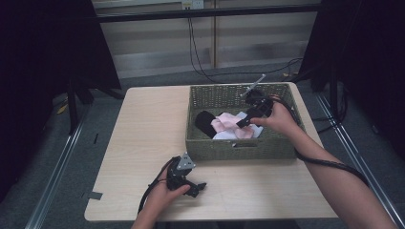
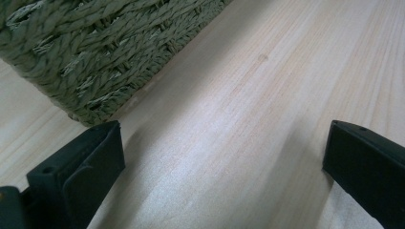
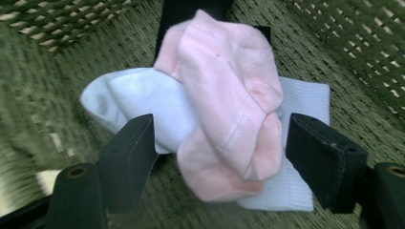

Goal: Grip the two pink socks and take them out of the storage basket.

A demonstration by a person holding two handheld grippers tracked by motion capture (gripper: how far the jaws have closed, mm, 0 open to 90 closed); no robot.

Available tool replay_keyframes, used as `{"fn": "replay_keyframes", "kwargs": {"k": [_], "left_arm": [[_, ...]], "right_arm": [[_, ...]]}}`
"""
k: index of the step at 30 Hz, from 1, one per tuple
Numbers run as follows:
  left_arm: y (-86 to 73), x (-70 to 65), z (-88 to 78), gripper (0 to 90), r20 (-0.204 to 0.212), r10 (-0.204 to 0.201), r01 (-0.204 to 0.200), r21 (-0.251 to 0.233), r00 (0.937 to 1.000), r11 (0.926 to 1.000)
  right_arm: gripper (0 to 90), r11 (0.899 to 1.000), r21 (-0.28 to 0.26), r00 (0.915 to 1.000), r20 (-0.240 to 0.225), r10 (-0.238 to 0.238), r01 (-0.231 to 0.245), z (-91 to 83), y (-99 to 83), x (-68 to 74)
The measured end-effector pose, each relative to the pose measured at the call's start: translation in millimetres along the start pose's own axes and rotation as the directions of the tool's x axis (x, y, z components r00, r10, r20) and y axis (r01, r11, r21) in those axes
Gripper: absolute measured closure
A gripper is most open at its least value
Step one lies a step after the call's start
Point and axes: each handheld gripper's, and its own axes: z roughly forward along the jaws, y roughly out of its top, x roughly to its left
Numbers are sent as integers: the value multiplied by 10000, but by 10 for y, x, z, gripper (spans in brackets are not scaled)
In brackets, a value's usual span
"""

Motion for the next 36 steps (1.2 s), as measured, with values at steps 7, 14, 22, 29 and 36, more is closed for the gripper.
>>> {"fn": "replay_keyframes", "kwargs": {"k": [7,14,22,29,36], "left_arm": [[1,-1,-1,0,-21,-2,2,10,10000,10000],[0,-2,-1,0,-27,-2,2,9,10000,10000],[1,-1,-1,0,-19,1,-1,10,10000,10000],[0,0,0,0,-2,-1,1,-1,10000,10000],[0,-1,0,0,-20,-6,6,4,10000,10000]], "right_arm": [[306,9998,170,9999,118,36,-38,238,16,-56],[583,9973,716,9997,156,169,-179,431,69,-120],[781,9964,778,9989,-290,363,-340,313,63,-162],[780,9982,531,9985,-449,313,-289,131,91,-137],[751,9970,627,9982,-381,472,-448,253,17,-161]]}}
